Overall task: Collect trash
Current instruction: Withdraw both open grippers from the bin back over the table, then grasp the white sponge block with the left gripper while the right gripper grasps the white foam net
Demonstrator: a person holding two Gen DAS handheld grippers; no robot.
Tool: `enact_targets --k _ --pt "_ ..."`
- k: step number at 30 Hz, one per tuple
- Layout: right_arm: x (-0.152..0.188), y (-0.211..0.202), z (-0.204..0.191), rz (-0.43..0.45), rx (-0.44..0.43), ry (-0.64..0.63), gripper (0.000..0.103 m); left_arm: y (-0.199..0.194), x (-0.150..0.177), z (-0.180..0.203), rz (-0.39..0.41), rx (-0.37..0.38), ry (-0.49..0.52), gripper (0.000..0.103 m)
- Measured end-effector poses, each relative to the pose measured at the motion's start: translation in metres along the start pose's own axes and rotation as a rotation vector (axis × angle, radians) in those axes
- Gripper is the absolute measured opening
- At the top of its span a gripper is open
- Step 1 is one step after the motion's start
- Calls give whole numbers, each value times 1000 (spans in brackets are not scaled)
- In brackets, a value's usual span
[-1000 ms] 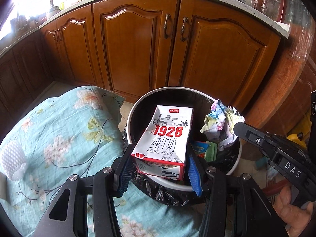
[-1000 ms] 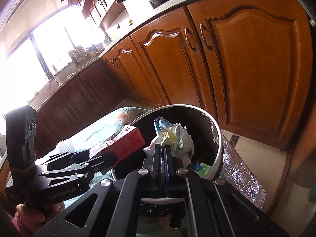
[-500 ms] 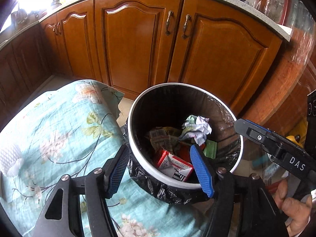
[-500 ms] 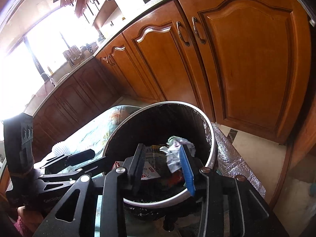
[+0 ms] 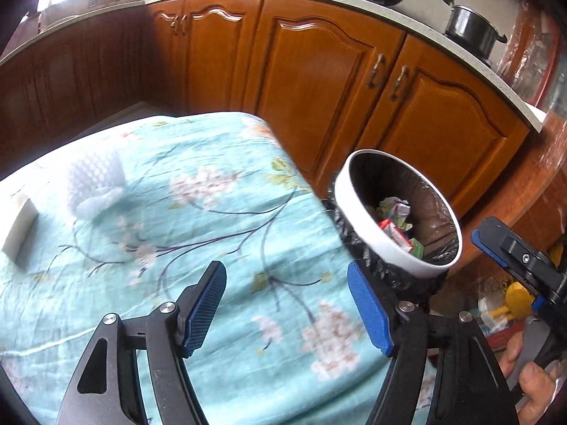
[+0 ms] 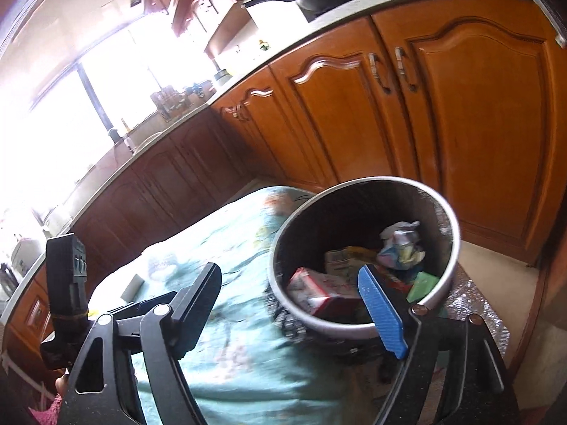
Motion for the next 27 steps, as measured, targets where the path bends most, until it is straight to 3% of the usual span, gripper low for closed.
enact_targets --k 11,19,27 --pt "42 31 -89 -106 -111 -97 93 -80 44 -79 57 -130 -135 72" --pt "75 55 -143 -190 -174 -175 93 -120 62 -122 86 -202 -216 72" --pt "82 66 -187 -162 -185 -271 93 -140 64 -153 111 -242 -258 72"
Point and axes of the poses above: each gripper's, at about its wrist camera, not at the fingertips, and y roughly the way its jaws point, z to its right, x to its underside, the point moved 7 cm from there along y, roughly the way its jaws point, and after that the axes turned 12 degrees about x, right-handed, at the moved point
